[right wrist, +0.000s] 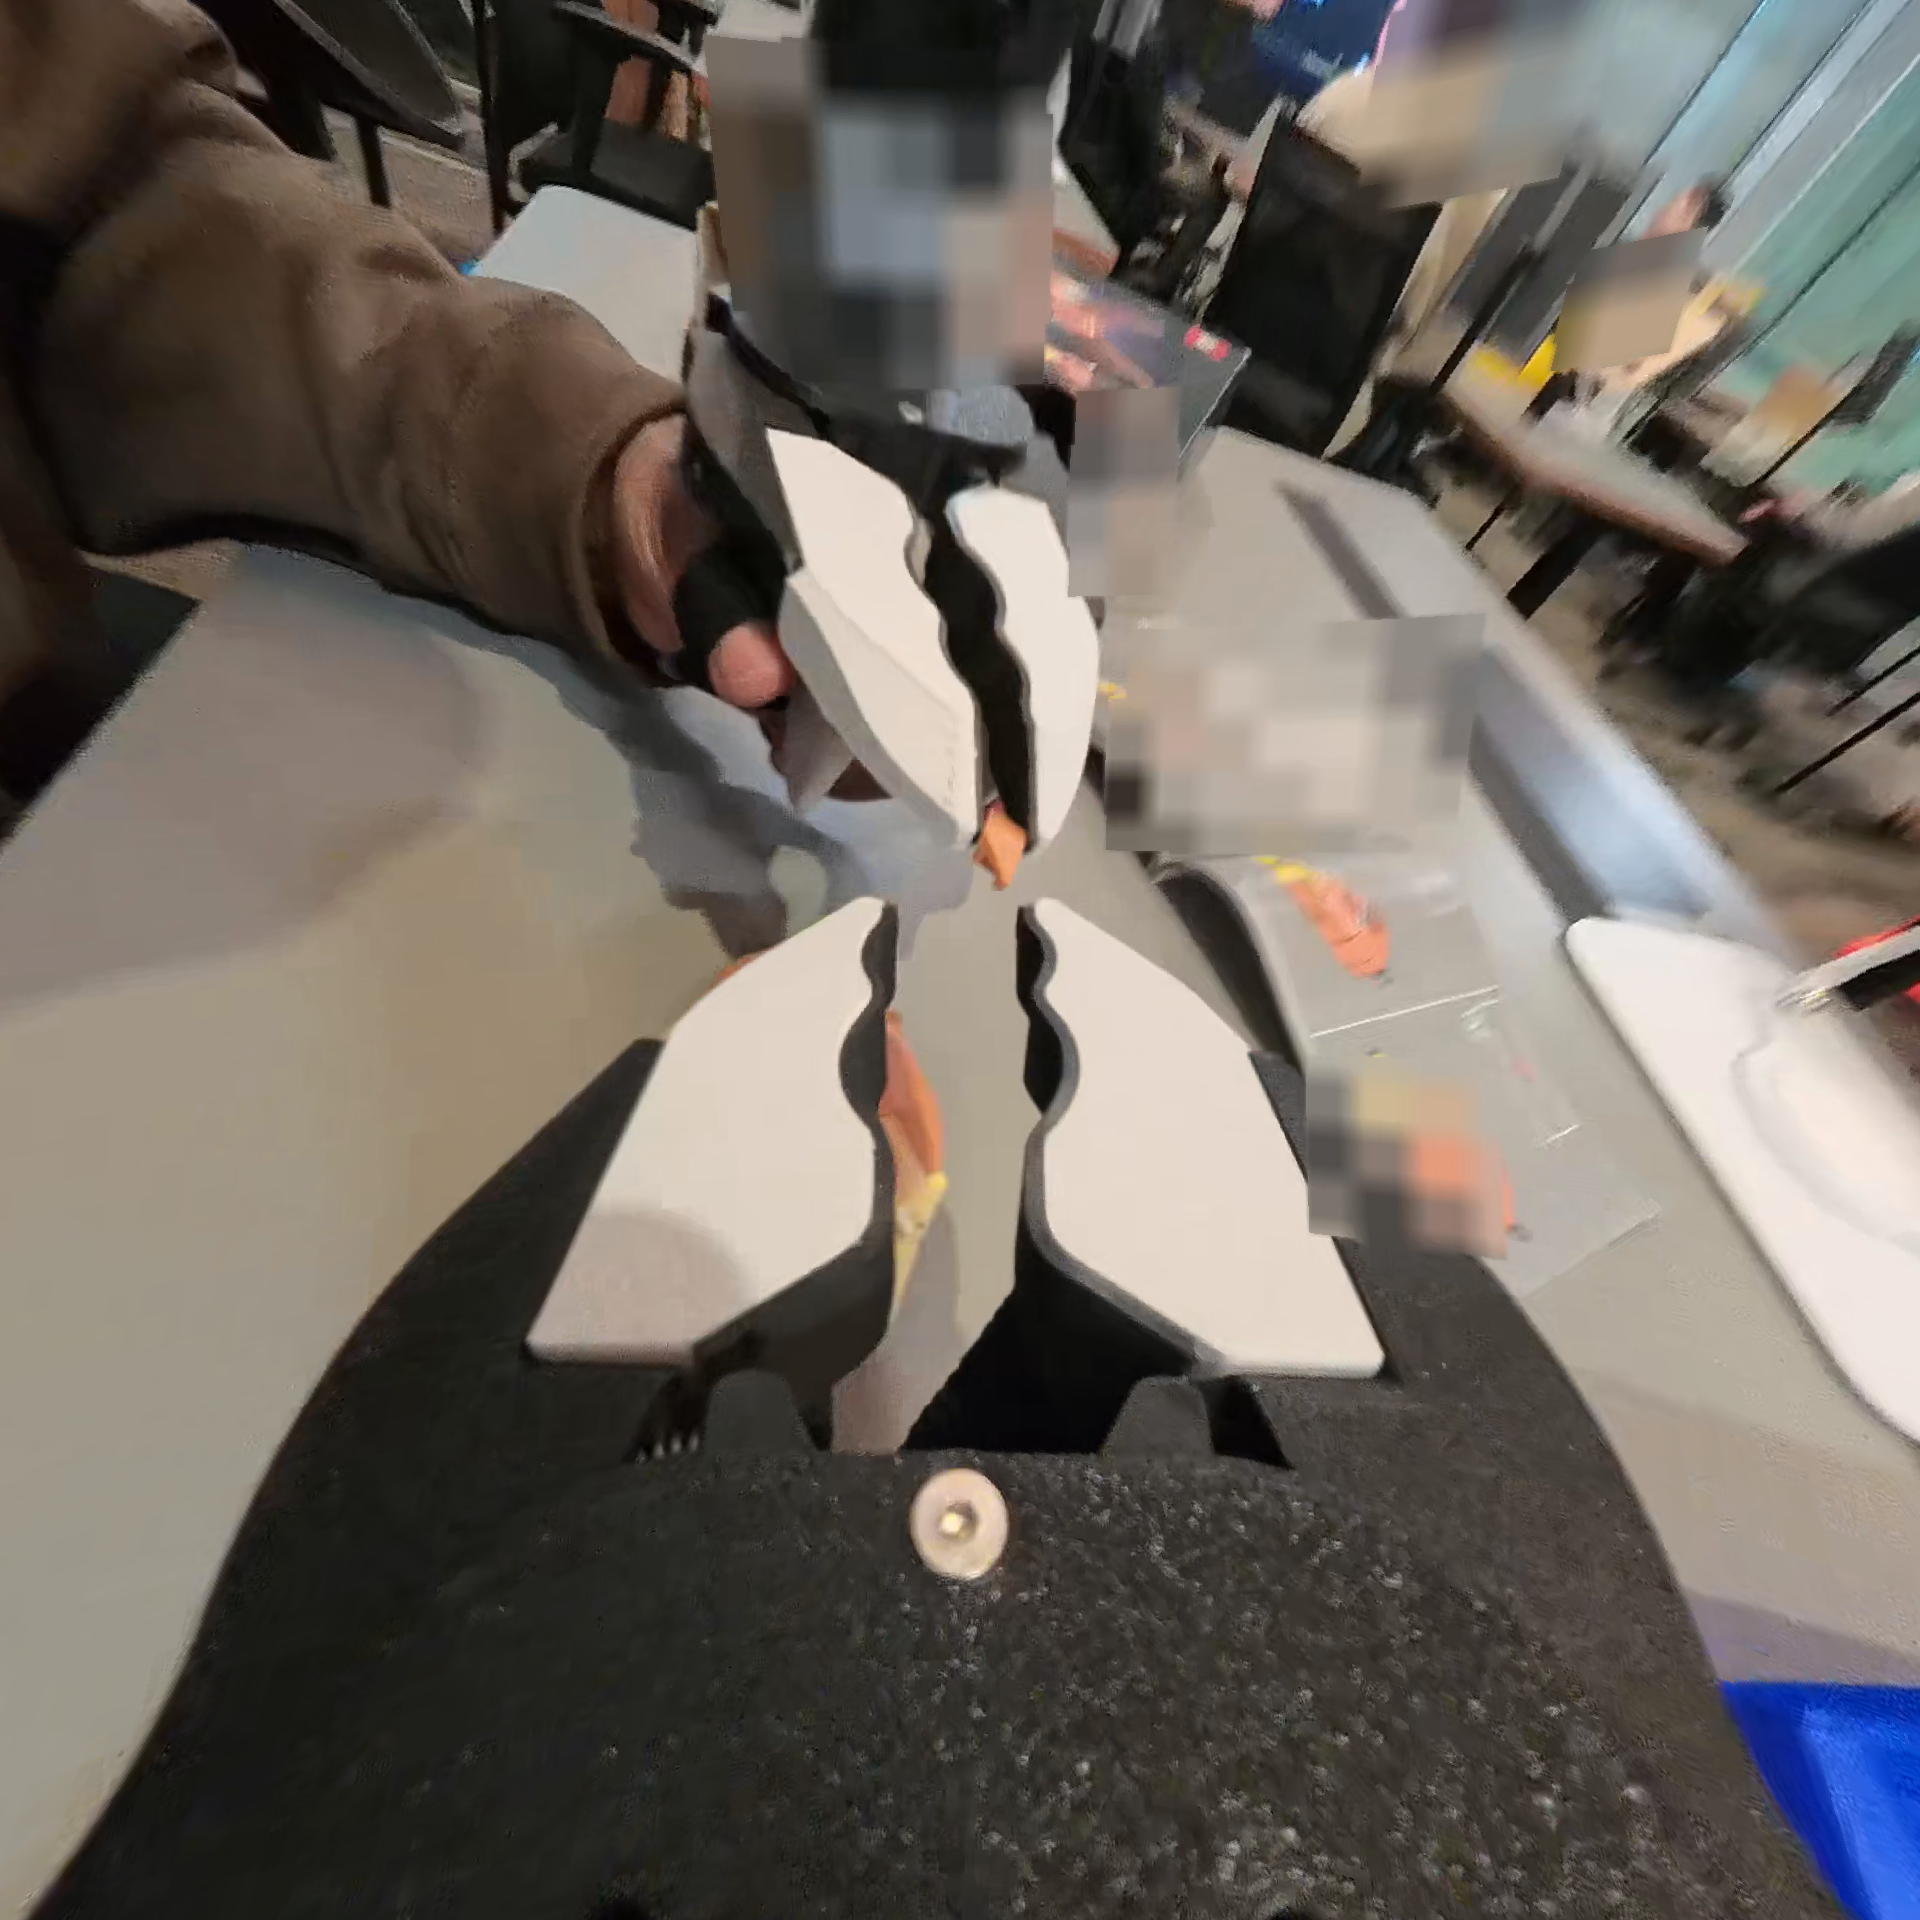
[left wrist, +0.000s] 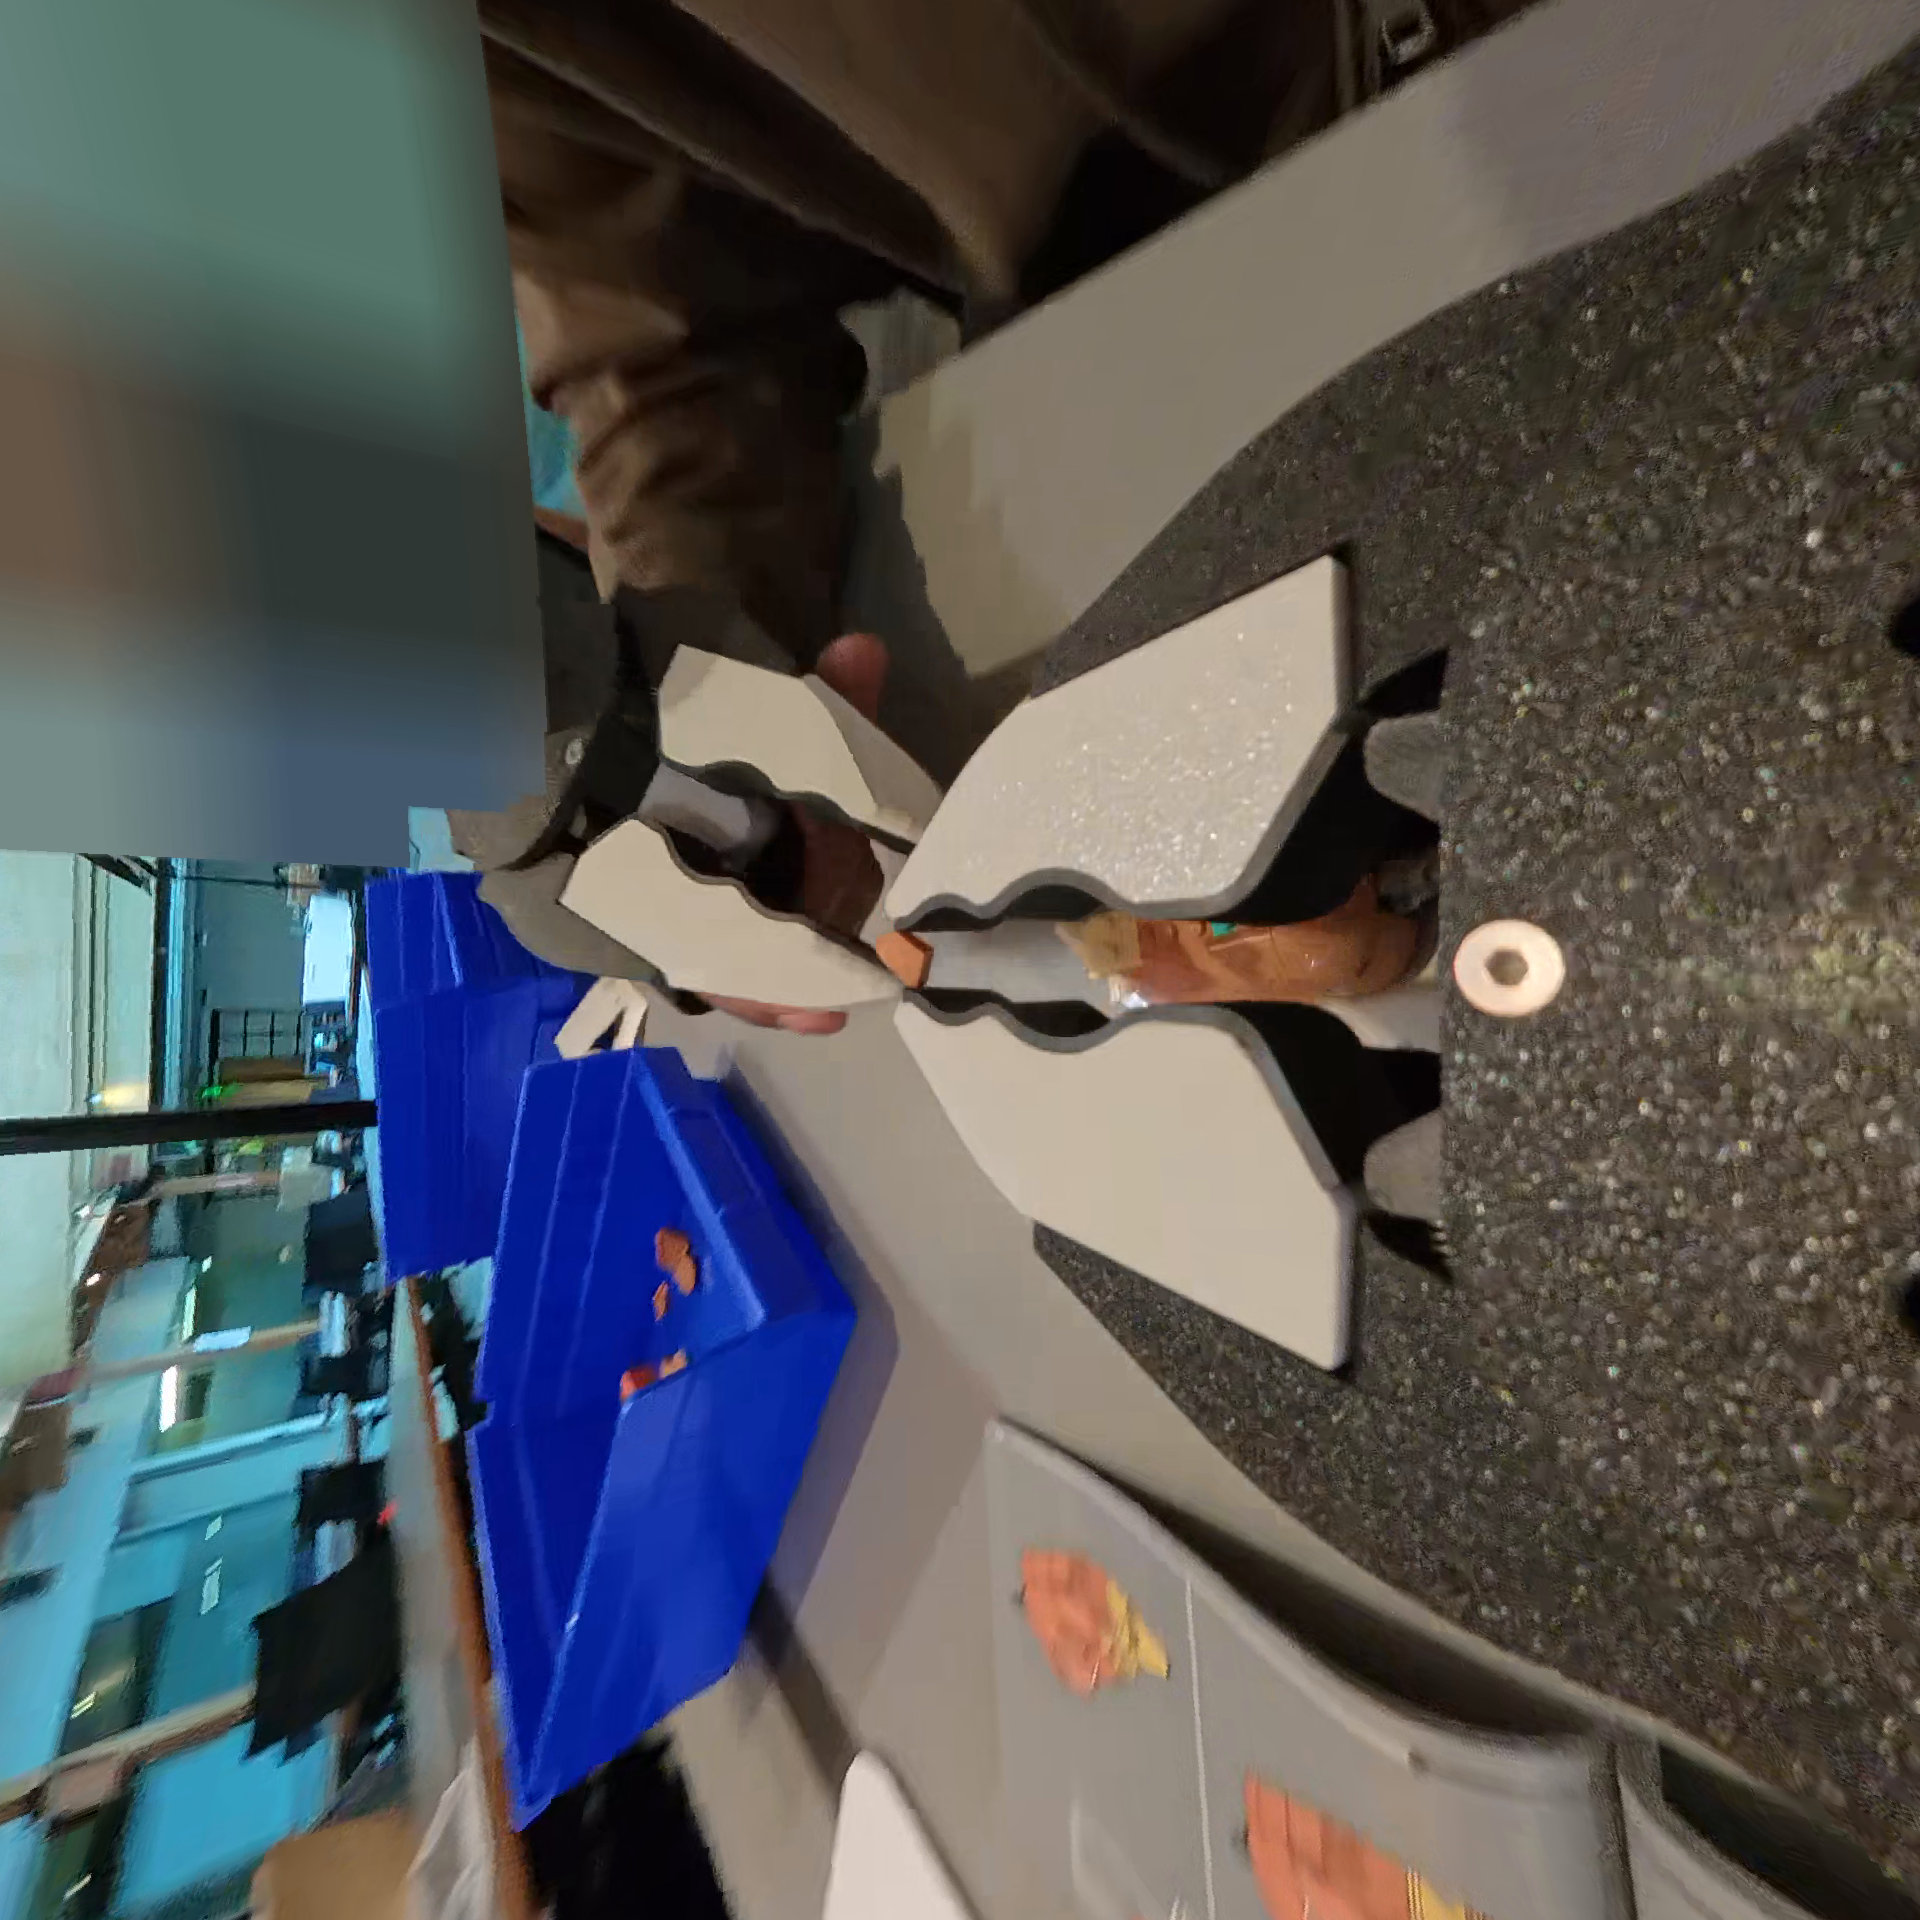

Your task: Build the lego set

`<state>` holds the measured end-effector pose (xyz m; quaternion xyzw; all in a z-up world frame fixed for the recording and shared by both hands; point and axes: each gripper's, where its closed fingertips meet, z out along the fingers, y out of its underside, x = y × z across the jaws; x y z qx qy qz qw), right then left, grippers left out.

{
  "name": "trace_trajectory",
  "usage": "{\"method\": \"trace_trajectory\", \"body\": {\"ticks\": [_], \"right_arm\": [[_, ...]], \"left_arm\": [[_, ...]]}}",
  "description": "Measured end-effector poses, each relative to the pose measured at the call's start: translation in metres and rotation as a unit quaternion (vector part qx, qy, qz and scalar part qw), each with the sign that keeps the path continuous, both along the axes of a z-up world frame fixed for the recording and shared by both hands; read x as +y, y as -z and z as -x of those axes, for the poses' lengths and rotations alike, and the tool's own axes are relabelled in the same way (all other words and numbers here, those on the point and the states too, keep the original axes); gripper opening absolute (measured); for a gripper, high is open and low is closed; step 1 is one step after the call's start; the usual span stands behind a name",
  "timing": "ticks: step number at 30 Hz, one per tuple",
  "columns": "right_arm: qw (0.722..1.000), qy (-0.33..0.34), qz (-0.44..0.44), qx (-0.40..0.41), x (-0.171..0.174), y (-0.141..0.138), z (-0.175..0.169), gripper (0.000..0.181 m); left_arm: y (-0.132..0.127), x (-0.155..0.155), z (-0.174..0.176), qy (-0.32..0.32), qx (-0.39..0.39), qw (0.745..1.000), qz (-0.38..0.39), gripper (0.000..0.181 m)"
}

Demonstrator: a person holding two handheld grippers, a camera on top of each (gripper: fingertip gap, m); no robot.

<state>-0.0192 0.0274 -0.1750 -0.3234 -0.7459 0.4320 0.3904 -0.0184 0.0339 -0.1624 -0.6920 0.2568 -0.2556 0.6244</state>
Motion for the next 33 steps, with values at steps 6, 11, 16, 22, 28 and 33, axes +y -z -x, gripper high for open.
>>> {"method": "trace_trajectory", "body": {"ticks": [6, 11, 16, 22, 28, 33], "right_arm": [[0.995, -0.005, 0.097, -0.025, 0.002, -0.003, -0.012, 0.014], [0.996, -0.024, 0.079, -0.038, -0.002, 0.003, -0.018, 0.011], [0.995, -0.039, 0.077, -0.04, -0.008, 0.004, -0.022, 0.009], [0.996, -0.04, 0.071, -0.043, -0.008, 0.005, -0.022, 0.004], [0.994, -0.053, 0.07, -0.058, -0.009, 0.011, -0.024, 0.003], [0.992, -0.068, 0.085, -0.061, -0.008, 0.012, -0.026, 0.002]], "left_arm": [[0.004, -0.004, -0.009, -0.018, 0.068, 0.997, -0.045, 0.01], [0.005, -0.007, -0.018, -0.021, 0.081, 0.995, -0.056, 0.01], [0.012, -0.01, -0.026, -0.012, 0.101, 0.993, -0.054, 0.01], [0.013, -0.01, -0.027, -0.01, 0.103, 0.993, -0.054, 0.01], [0.019, -0.011, -0.028, -0.001, 0.125, 0.991, -0.049, 0.01], [0.024, -0.012, -0.027, 0.007, 0.129, 0.991, -0.032, 0.018]]}}
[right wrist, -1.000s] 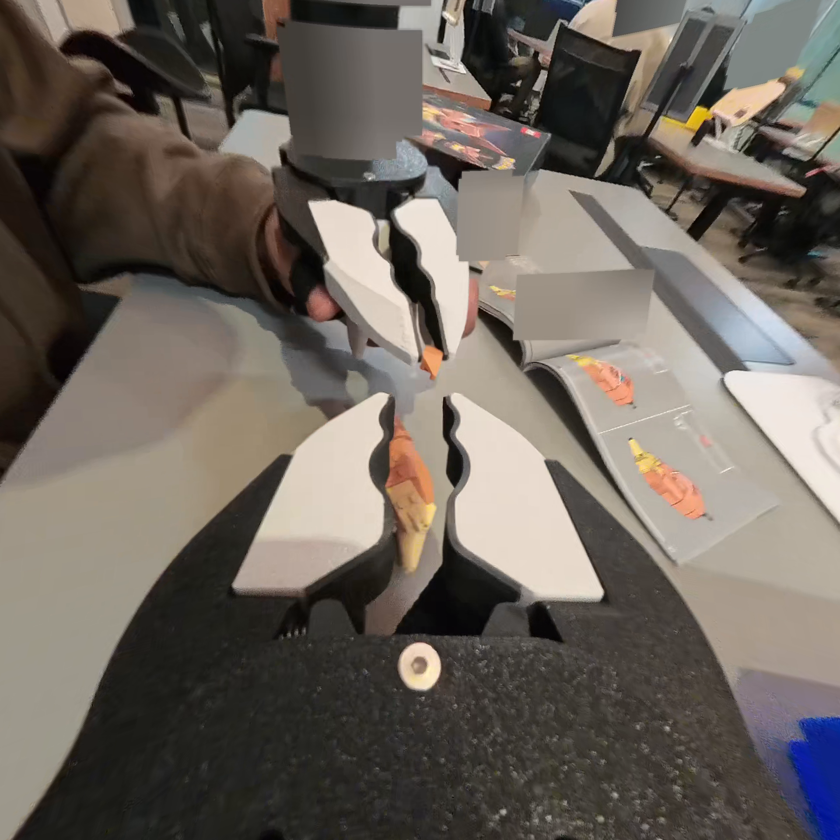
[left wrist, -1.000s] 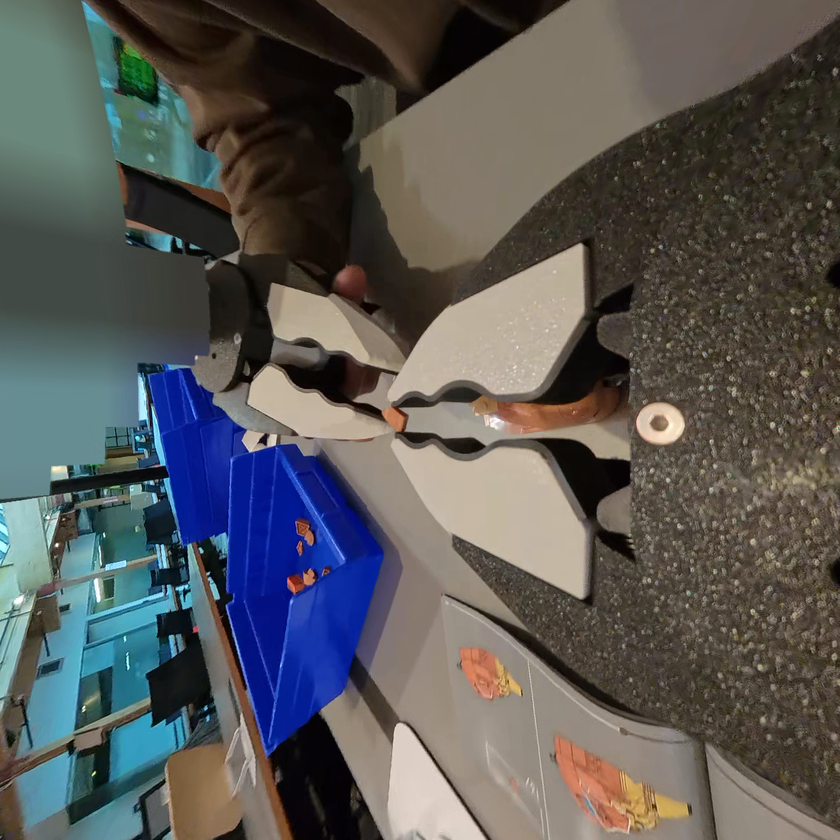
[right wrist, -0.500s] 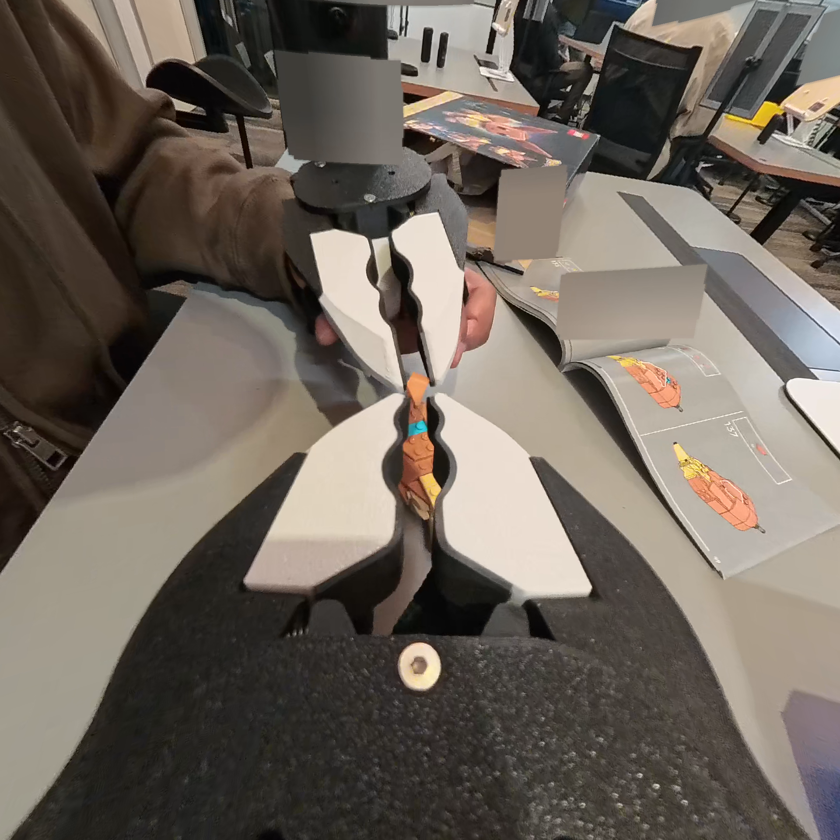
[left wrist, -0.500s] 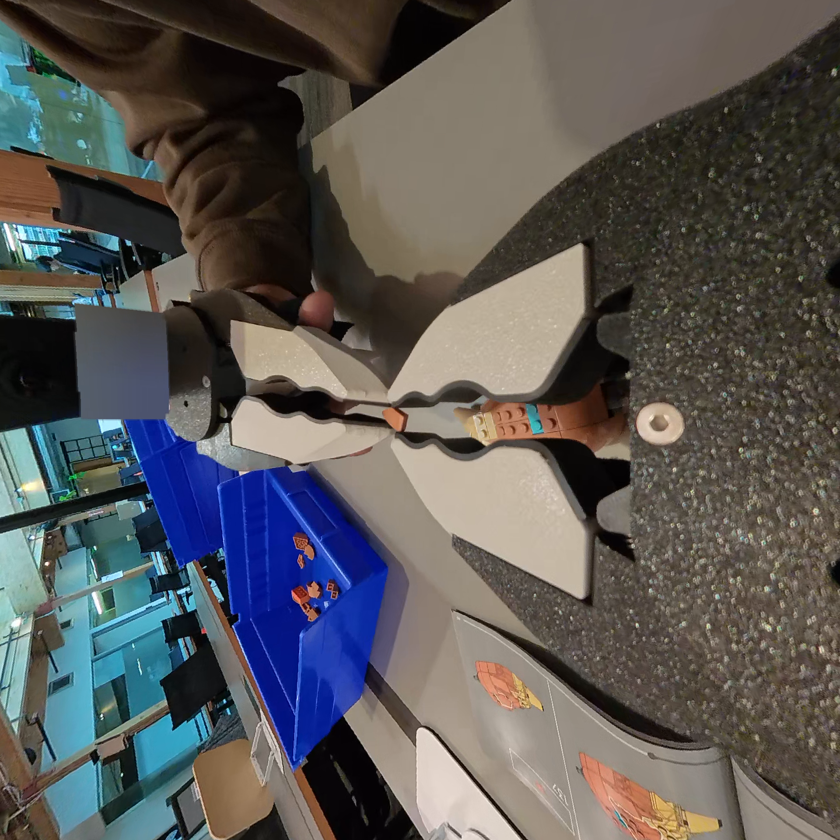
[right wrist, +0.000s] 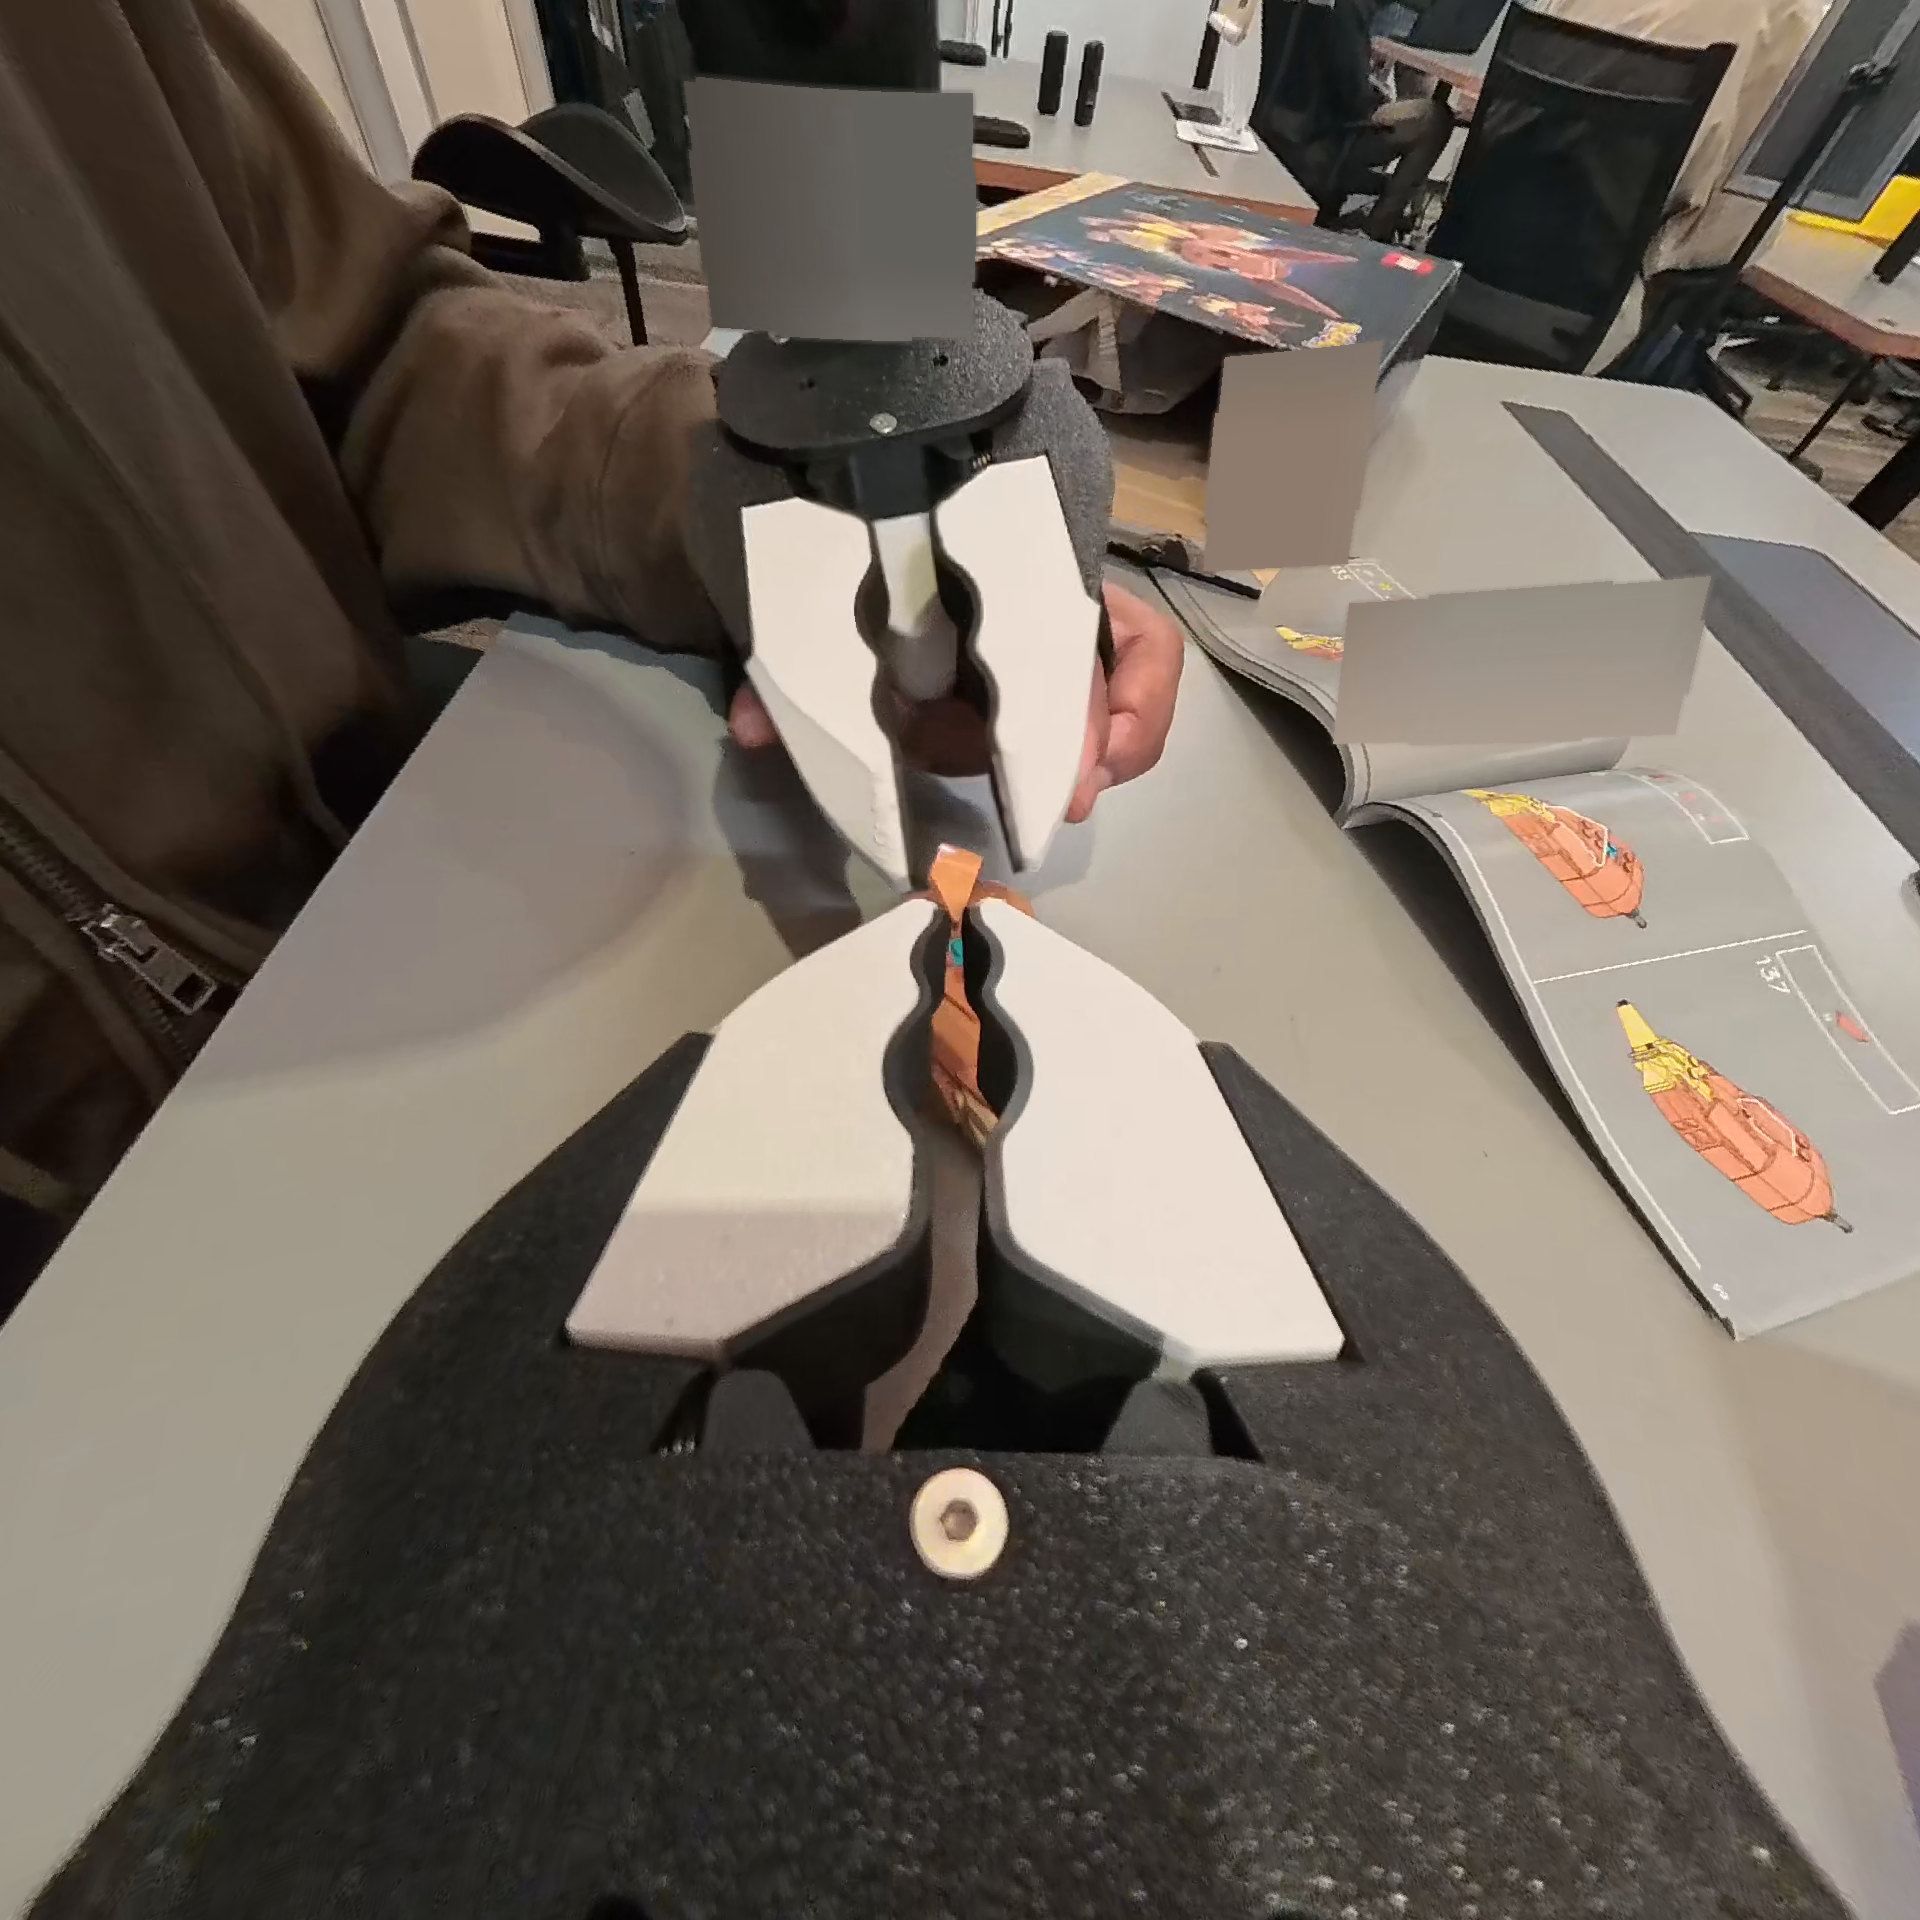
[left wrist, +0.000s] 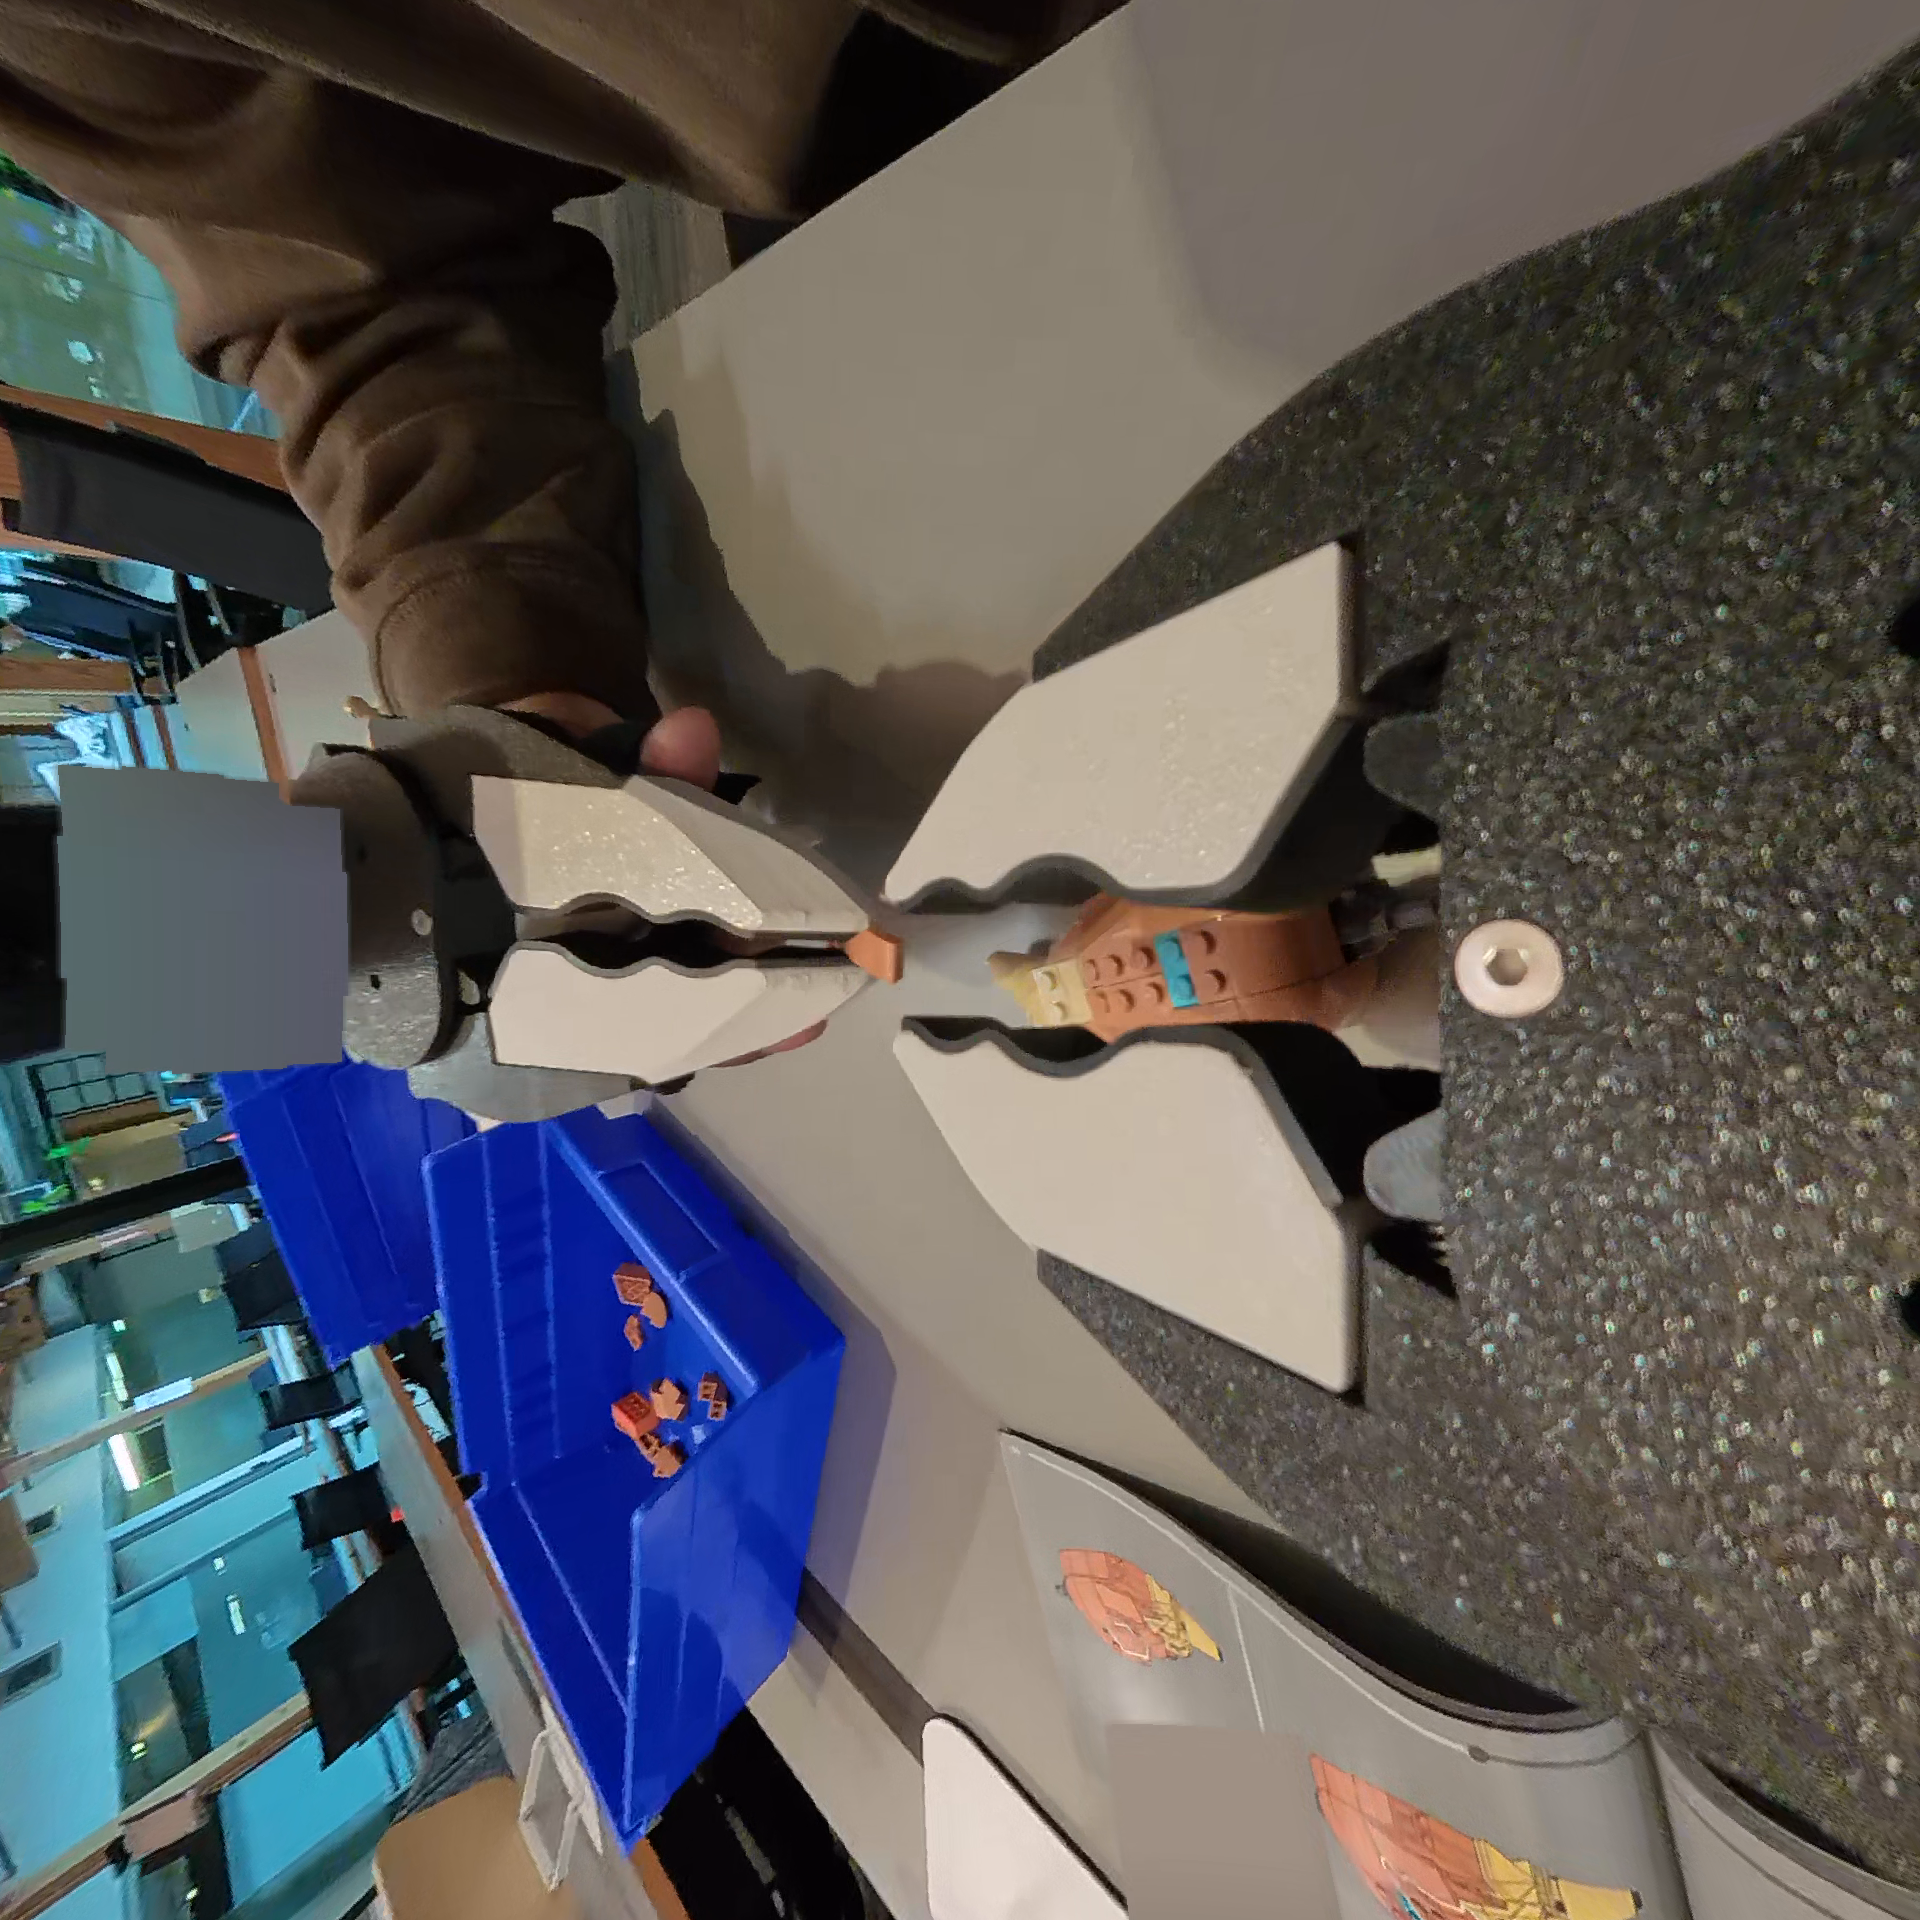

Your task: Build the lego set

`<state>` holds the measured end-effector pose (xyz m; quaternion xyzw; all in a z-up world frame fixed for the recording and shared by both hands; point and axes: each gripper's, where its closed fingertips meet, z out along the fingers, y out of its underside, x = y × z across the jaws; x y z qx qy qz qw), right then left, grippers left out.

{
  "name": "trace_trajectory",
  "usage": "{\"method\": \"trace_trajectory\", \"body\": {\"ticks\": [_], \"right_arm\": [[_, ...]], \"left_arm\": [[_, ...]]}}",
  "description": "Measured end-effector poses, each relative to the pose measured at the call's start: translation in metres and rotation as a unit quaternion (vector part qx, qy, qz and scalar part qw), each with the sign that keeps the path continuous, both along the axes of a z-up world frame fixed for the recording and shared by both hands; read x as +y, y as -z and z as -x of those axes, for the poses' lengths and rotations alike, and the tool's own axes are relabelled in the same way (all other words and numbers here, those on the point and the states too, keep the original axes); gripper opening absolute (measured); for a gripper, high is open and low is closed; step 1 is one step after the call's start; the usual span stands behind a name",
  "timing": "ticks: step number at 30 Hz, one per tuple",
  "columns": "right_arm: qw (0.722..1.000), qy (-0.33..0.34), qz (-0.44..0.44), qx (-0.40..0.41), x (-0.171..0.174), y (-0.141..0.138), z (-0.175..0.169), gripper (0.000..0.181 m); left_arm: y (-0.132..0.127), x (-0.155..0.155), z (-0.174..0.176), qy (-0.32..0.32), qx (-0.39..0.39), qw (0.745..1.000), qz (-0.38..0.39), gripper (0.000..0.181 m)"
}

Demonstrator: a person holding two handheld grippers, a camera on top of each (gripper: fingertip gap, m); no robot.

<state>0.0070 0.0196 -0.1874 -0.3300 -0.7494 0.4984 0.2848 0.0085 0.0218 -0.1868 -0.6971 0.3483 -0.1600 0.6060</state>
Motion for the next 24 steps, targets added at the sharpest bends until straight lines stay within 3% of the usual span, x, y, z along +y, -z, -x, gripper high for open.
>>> {"method": "trace_trajectory", "body": {"ticks": [5, 10, 18, 24], "right_arm": [[1.0, 0.003, 0.0, -0.009, 0.009, 0.006, -0.003, 0.002], [1.0, 0.013, -0.004, -0.022, 0.018, 0.013, -0.006, 0.002], [0.998, 0.004, -0.038, -0.051, 0.017, 0.03, -0.007, 0.002], [0.997, -0.004, -0.051, -0.06, 0.014, 0.034, -0.007, 0.002]], "left_arm": [[0.017, 0.0, 0.01, -0.008, 0.008, 0.998, 0.062, 0.039], [0.056, -0.002, 0.021, -0.05, 0.055, 0.98, 0.182, 0.06], [0.084, -0.003, 0.022, -0.095, 0.127, 0.956, 0.248, 0.078], [0.084, 0.0, 0.015, -0.07, 0.12, 0.956, 0.257, 0.059]]}}
